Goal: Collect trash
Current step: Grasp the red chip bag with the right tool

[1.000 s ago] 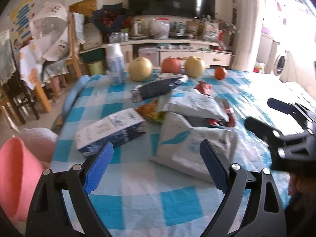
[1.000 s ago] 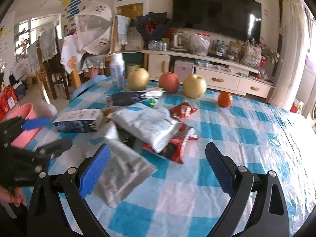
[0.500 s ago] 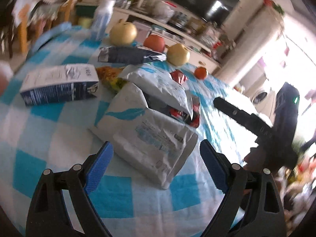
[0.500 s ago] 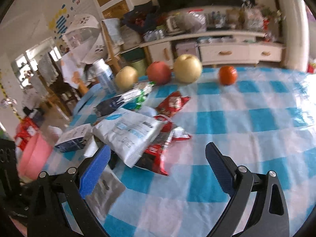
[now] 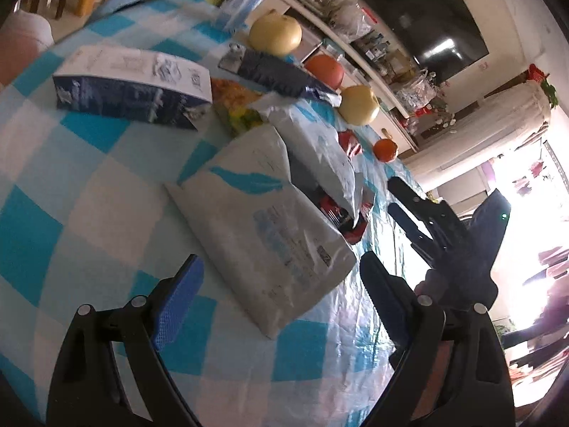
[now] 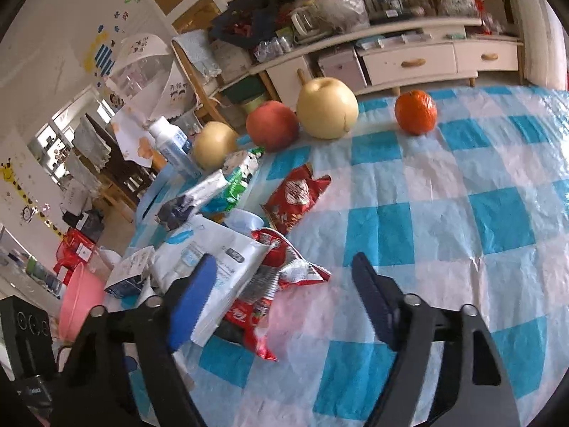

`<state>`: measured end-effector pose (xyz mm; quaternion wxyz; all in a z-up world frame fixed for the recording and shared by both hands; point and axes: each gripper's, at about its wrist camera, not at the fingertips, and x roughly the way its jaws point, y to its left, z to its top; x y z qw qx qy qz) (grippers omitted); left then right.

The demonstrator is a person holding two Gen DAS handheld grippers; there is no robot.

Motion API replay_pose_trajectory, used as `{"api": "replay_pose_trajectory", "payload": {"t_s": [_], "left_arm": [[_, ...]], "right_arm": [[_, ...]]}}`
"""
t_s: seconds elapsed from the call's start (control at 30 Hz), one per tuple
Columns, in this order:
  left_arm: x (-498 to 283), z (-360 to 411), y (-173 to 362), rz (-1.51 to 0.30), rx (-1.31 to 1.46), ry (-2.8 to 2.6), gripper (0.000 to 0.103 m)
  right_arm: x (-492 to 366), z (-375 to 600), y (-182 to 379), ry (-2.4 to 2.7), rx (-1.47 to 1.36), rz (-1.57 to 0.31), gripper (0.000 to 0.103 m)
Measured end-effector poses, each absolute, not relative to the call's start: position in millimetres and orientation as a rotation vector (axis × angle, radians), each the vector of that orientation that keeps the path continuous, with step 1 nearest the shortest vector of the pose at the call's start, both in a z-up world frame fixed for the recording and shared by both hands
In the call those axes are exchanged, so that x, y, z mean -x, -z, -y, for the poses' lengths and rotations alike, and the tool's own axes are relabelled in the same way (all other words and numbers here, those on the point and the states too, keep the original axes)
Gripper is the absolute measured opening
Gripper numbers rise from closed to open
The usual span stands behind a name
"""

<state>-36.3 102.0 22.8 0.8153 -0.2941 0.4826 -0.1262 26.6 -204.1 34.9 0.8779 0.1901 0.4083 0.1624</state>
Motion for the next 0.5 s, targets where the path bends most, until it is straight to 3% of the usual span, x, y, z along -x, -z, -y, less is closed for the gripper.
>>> {"api": "replay_pose_trajectory", "payload": {"t_s": [0.23, 0.5], "left_arm": [[24.9, -92.7, -20.6, -1.030, 0.661, 0.258, 0.090], [8.5, -93.6, -8.3, -1.037, 0.651, 0.191, 0.090]], "right_arm": [[-24.7, 191.7, -18.0, -0.377, -0.404, -0.927, 0.047], [-14.5, 166.9, -21.7, -0.438, -0.335, -0.924, 0.047]]}}
